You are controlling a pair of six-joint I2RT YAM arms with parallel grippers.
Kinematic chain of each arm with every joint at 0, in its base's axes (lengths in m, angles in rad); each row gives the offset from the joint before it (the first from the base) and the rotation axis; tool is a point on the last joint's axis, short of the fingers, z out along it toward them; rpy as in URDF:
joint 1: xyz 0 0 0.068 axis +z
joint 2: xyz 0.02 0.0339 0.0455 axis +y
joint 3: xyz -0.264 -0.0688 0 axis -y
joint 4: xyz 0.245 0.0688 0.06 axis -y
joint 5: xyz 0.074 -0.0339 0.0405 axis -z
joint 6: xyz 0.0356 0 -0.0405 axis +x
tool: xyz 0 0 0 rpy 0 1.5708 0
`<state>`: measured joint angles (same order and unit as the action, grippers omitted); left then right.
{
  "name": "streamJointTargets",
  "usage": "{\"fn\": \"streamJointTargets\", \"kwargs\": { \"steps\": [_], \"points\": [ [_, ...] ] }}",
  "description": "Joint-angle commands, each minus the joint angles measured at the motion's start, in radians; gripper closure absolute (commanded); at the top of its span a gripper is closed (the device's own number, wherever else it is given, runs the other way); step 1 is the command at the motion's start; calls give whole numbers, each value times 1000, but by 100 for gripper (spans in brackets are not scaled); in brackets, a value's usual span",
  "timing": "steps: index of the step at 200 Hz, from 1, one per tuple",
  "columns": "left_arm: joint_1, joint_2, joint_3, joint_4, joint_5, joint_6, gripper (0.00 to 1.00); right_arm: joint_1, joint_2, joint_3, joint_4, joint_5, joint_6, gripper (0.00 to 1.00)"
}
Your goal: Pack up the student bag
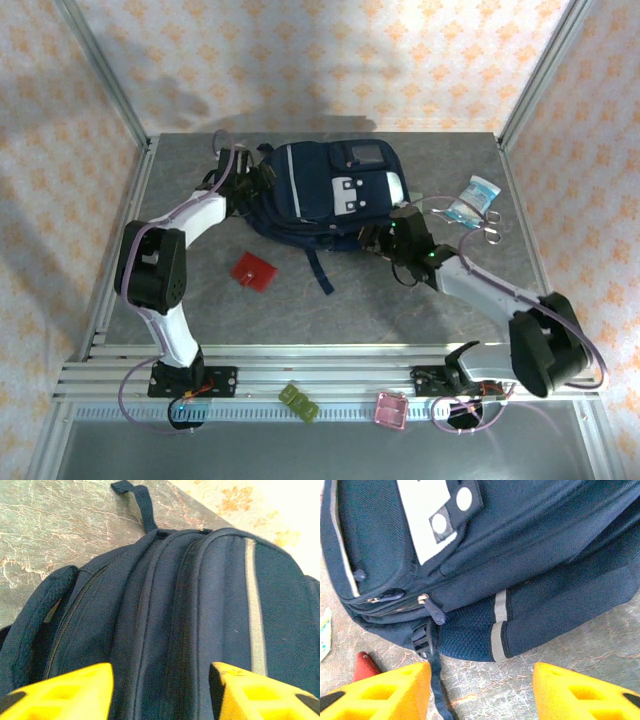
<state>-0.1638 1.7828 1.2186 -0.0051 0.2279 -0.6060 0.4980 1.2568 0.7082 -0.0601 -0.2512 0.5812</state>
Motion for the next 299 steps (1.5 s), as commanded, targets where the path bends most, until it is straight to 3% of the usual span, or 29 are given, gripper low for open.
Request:
{"fn": "streamJointTargets", "kwargs": {
  "steps": [1, 49, 103, 169, 229, 262, 299],
  "points": [
    [-17, -134, -95, 86, 30, -28, 43, 1, -58, -3, -26, 29, -29, 43],
    [-118, -271, -193, 11, 11, -14, 43, 4, 7, 105, -8, -9, -54, 43],
    [-260, -372, -229, -103, -44, -21, 43, 1, 247, 407, -93, -52, -134, 44],
    [-311, -507, -400, 7, -122, -156, 43, -26, 507, 622, -112, -183, -152, 45],
    [-326, -466, -501, 138, -170, -176, 43, -26, 668, 695, -98, -263, -136, 52],
    [-326, -408, -478, 154, -229, -160, 43, -24, 722, 692, -70, -277, -94, 53],
    [-326, -336, -462, 201, -243, -155, 43, 7, 740, 691, -33, -303, -97, 61]
  ]
}}
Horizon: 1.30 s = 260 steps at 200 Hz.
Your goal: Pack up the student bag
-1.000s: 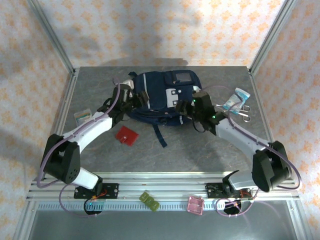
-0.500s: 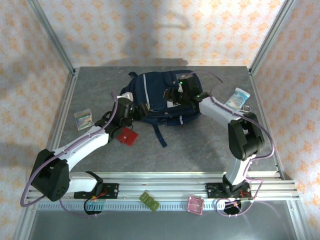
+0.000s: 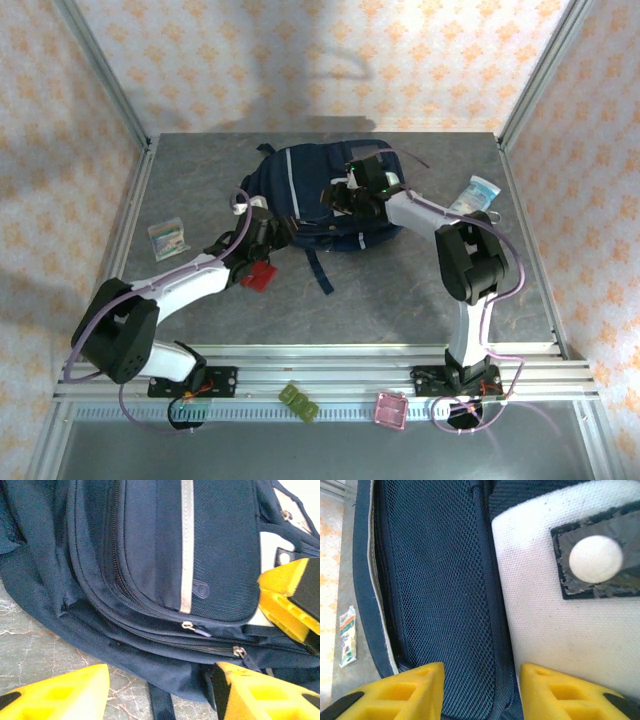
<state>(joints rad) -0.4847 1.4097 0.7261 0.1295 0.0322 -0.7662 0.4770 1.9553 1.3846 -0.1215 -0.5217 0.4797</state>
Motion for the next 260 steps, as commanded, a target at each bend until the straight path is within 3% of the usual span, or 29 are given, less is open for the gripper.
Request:
{"fn": "streamJointTargets", "kwargs": {
  "steps": [1, 31, 48, 59, 71, 81, 101, 127, 185, 260],
  "points": [
    [-6, 38, 31, 68, -47, 5, 43, 30, 42, 15, 28, -31, 4, 61],
    [1, 99, 56, 120, -23, -1, 43, 34, 73, 51, -7, -2, 19, 63],
    [0, 138, 85, 121, -6, 4, 43, 35, 103, 73, -46, 57, 43, 55],
    [1, 155, 94, 126, 0, -1, 43, 35, 125, 89, -83, 105, 52, 56],
    [1, 161, 90, 146, 13, -9, 43, 36, 151, 101, -113, 130, 59, 66],
    [1, 162, 85, 156, 17, -12, 43, 36, 164, 101, -118, 136, 64, 85],
    [3, 160, 77, 157, 13, -7, 43, 36, 165, 96, -116, 129, 71, 100],
    [7, 153, 66, 151, 14, 0, 43, 37, 117, 98, -99, 107, 69, 100],
    [9, 124, 73, 145, 17, 23, 43, 35, -69, 79, 141, -106, 198, 100],
    [9, 132, 133, 88, -32, 68, 40, 35, -129, 55, 207, -130, 246, 100]
  ]
}}
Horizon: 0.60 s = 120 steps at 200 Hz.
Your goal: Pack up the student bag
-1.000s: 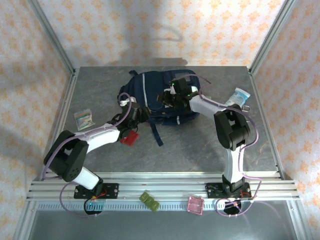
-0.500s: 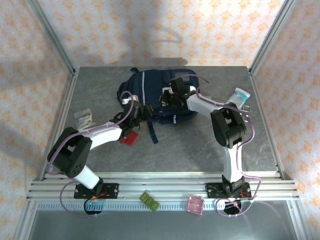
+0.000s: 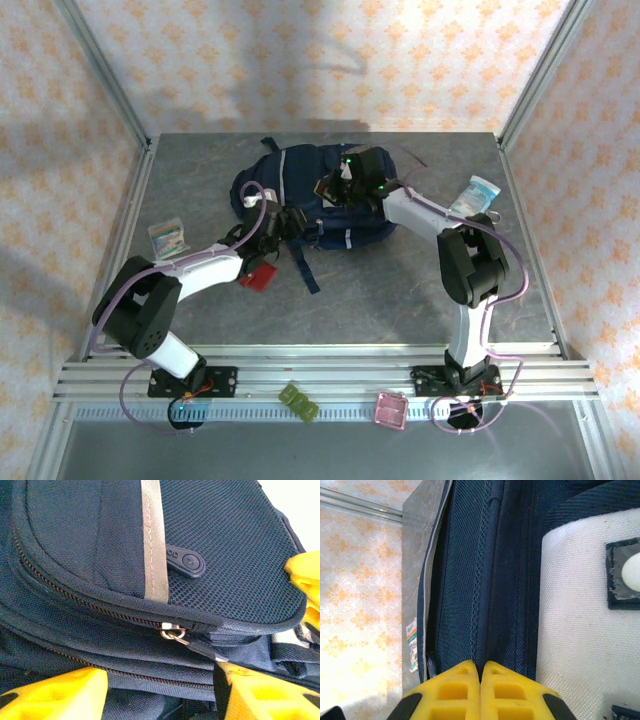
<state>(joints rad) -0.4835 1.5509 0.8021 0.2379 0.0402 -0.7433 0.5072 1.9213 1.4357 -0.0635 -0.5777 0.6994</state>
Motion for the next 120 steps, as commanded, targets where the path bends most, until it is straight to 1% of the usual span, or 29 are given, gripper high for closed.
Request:
{"fn": "streamJointTargets", "kwargs": {
  "steps": [1, 19, 31, 45, 58, 69, 82, 93, 102, 120],
  "points": [
    [7, -8, 59, -19, -39, 47, 40, 5, -96, 4, 149, -74, 27, 100],
    [4, 20, 79, -7, -31, 62, 39, 5, -101, -10, 158, -68, 30, 100],
    [1, 53, 118, -67, -48, 60, 42, 5, -108, -20, 168, -65, 34, 100],
    [-1, 77, 136, -125, -72, 48, 54, 5, -113, -22, 168, -58, 32, 100],
    [0, 77, 112, -134, -92, 27, 61, 5, -119, -24, 167, -47, 25, 100],
    [-1, 65, 86, -133, -104, 18, 75, 5, -122, -27, 166, -43, 23, 100],
    [0, 37, 55, -142, -116, 4, 85, 4, -127, -34, 168, -36, 18, 100],
    [1, 3, 29, -147, -126, -3, 86, 4, -129, -37, 162, -29, 12, 100],
    [3, -28, 6, -144, -128, -5, 91, 4, -130, -45, 162, -25, 12, 100],
    [12, -99, -23, -143, -121, -4, 91, 2, -130, -53, 168, -28, 13, 100]
  ]
}}
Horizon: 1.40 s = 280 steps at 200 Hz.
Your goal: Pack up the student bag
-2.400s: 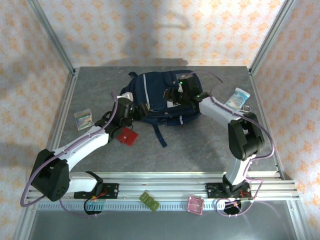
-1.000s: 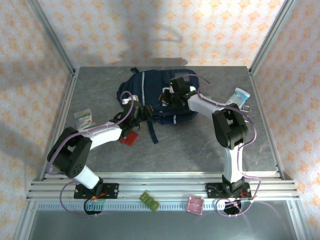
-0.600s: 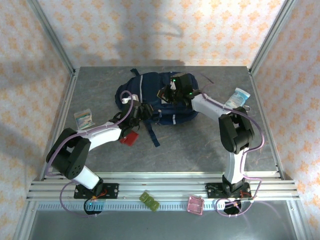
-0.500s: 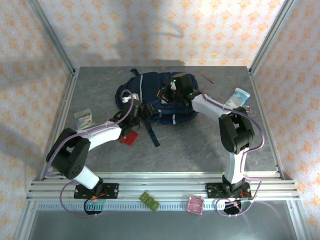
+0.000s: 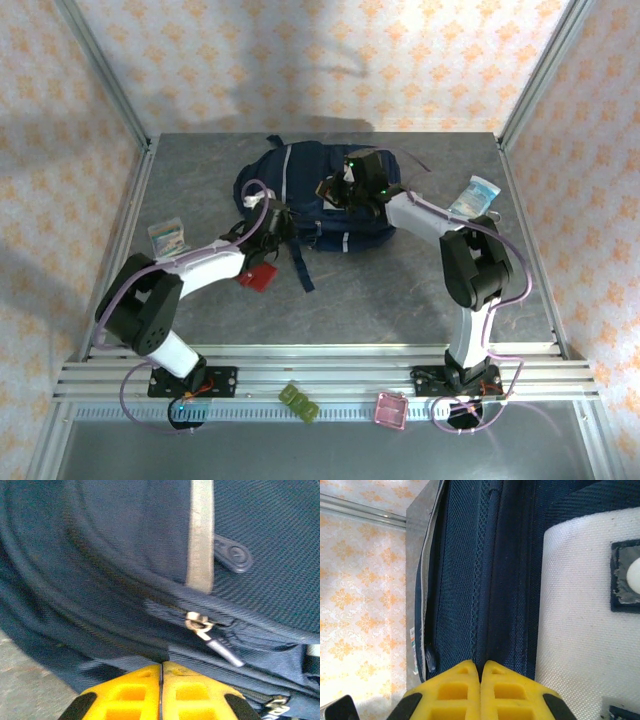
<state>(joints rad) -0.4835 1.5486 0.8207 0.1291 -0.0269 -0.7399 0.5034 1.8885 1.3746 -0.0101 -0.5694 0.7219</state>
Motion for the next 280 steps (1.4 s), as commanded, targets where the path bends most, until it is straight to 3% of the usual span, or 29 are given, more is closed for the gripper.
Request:
{"fn": "streamJointTargets", "kwargs": {
  "steps": [1, 18, 41, 74, 116, 139, 159, 176, 194, 247, 280],
  "points": [
    [12, -100, -42, -35, -54, -7, 91, 6, -98, 7, 114, -37, -10, 100],
    [30, -156, -45, -45, -48, 4, 81, 6, -99, 1, 117, -32, -8, 100],
    [48, -184, -29, -23, 31, 17, 55, 7, -101, -3, 120, -37, -4, 100],
    [42, -144, 29, 35, 145, 5, 49, 7, -103, -12, 136, -42, 6, 100],
    [5, -26, 131, -27, 95, 41, 44, 9, -103, -12, 145, -50, 18, 100],
    [-6, 24, 139, -18, 73, 56, 46, 9, -109, -8, 150, -50, 21, 100],
    [-7, 54, 142, -30, 52, 48, 65, 9, -110, -5, 150, -49, 21, 100],
    [-12, 59, 124, -31, 23, 36, 67, 9, -110, 1, 149, -47, 21, 100],
    [-11, 52, 95, -26, -10, 30, 77, 9, -112, 4, 150, -43, 21, 100],
    [-24, 22, 70, -11, -22, 29, 70, 9, -112, 12, 148, -40, 20, 100],
    [-38, -20, -6, 104, 30, 25, 74, 7, -111, 18, 145, -37, 21, 100]
  ]
}}
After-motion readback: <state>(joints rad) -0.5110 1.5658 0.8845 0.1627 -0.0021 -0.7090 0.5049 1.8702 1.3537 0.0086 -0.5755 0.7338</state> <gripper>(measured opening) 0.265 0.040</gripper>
